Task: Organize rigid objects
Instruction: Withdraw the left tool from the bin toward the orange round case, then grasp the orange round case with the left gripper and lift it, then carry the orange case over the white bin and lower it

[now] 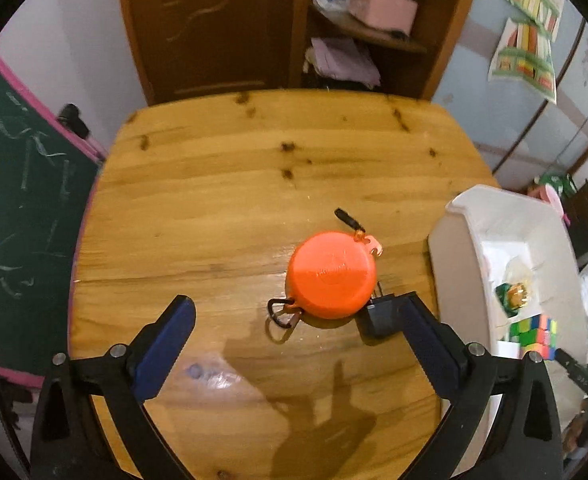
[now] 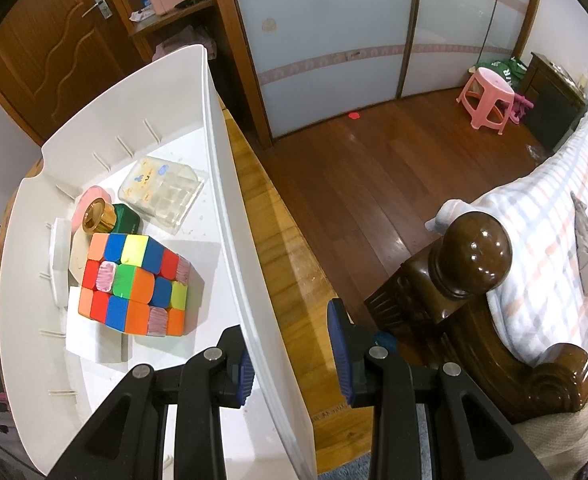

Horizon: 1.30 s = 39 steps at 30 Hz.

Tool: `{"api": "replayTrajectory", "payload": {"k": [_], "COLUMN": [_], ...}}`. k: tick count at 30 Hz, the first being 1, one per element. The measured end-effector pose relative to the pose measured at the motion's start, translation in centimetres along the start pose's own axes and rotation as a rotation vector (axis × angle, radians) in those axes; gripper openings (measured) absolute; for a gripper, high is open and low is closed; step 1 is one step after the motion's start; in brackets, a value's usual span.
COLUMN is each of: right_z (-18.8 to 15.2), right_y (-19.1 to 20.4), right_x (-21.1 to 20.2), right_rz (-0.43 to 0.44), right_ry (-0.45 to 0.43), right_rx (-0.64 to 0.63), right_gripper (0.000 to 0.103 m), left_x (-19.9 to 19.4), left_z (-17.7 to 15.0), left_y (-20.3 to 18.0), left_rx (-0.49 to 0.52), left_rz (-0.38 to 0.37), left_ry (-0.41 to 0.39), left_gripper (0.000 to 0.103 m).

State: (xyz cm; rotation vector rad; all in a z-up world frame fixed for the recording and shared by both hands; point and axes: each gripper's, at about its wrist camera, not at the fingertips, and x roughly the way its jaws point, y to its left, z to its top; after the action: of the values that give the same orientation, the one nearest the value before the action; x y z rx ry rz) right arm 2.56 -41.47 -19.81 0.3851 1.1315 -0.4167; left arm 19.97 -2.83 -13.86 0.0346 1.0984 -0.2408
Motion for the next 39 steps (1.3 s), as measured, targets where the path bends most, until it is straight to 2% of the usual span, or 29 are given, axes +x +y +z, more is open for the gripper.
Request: {"api": "replayTrajectory", "payload": {"k": [7, 11, 22, 27, 34, 39], "right_z": [0.0, 0.0, 0.1, 0.1, 0.1, 0.0], "right_y": [0.0, -0.2, -0.2, -0.1, 0.0, 0.1], "right_x": [0.0, 0.1, 0.2, 0.2, 0.3, 0.2], "right_rz": [-0.005, -0.001, -0.004, -0.004, -0.003, 0.000], "right_ry": [0.001, 0.011, 0.020, 0.022, 0.021, 0.018], "right_rx": [-0.003, 0.004, 0.002, 0.001, -0.004, -0.006], "right_gripper": [0.032, 0.032, 0.032, 0.032, 0.032, 0.032], "left_x": [4.9, 7.1, 10.1, 10.7, 10.4, 10.2], "left_z": [1.0, 1.3, 1.5, 1.7, 1.4, 1.0], "left_y": [-0.8, -1.4, -2.3, -2.0, -1.5, -1.2], "left_rx": [0.044, 0.063, 0.058, 0.028, -0.020, -0.061], "left_rz": [-0.057, -0.062, -0.061, -0.061, -0.104, -0.095], "left_ry": [0.087, 0.119, 0.165, 0.157, 0.114, 0.092], "left_gripper": [0.102, 0.102, 0.102, 0.101, 0.084, 0.083]}}
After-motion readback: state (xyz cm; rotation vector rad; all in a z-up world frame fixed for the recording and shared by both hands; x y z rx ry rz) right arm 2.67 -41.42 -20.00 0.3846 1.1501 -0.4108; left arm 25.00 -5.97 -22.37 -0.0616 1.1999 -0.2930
